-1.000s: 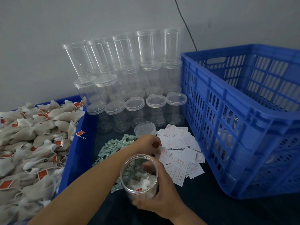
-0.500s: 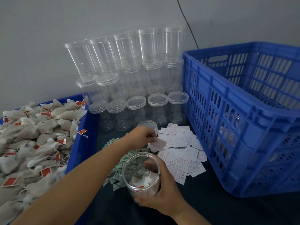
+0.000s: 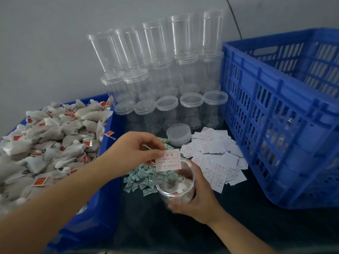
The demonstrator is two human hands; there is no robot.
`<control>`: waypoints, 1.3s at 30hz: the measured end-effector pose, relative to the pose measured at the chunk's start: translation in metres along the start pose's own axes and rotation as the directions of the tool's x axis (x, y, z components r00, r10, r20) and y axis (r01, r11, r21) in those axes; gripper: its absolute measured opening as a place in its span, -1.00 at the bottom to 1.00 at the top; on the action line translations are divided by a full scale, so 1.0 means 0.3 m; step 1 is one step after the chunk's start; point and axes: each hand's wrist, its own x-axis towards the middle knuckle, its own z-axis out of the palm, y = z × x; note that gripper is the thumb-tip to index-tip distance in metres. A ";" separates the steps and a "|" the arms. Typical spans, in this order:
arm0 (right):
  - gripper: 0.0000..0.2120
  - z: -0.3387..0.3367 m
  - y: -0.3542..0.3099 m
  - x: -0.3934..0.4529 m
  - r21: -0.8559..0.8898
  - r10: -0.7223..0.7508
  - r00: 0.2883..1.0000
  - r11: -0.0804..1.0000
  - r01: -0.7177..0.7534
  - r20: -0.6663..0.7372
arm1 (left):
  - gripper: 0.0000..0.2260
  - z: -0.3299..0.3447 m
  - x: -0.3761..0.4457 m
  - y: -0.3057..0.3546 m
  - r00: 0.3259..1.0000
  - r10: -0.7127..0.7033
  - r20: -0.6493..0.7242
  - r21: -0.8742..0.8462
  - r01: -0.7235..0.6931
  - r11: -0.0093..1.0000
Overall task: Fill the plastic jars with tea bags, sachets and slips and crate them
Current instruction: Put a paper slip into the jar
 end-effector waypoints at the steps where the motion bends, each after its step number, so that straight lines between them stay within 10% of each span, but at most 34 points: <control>1: -0.09 0.000 -0.003 0.000 0.001 -0.008 1.000 1.000 0.008 -0.002 | -0.93 0.011 -0.018 -0.005 1.000 -0.002 -0.006 0.058 0.002 0.998; 13: -0.17 0.005 -0.050 -0.009 0.026 -0.011 1.000 1.000 0.011 0.017 | -0.84 0.160 -0.035 -0.077 0.983 0.168 -0.074 0.671 -0.075 0.737; 21: -0.09 -0.024 -0.066 -0.016 0.067 0.098 0.977 0.991 -0.113 0.188 | -0.76 0.157 -0.036 -0.071 0.976 0.213 -0.039 0.754 -0.111 0.647; 30: 0.01 -0.128 -0.197 0.046 -0.291 0.146 0.952 0.954 -0.065 0.268 | -0.70 0.141 -0.041 -0.078 0.962 0.269 0.051 0.764 -0.211 0.610; 39: -0.03 -0.114 -0.469 0.197 -0.793 0.331 0.789 0.531 0.299 0.518 | -0.85 0.079 -0.031 -0.060 0.928 0.372 0.007 0.556 -0.313 0.770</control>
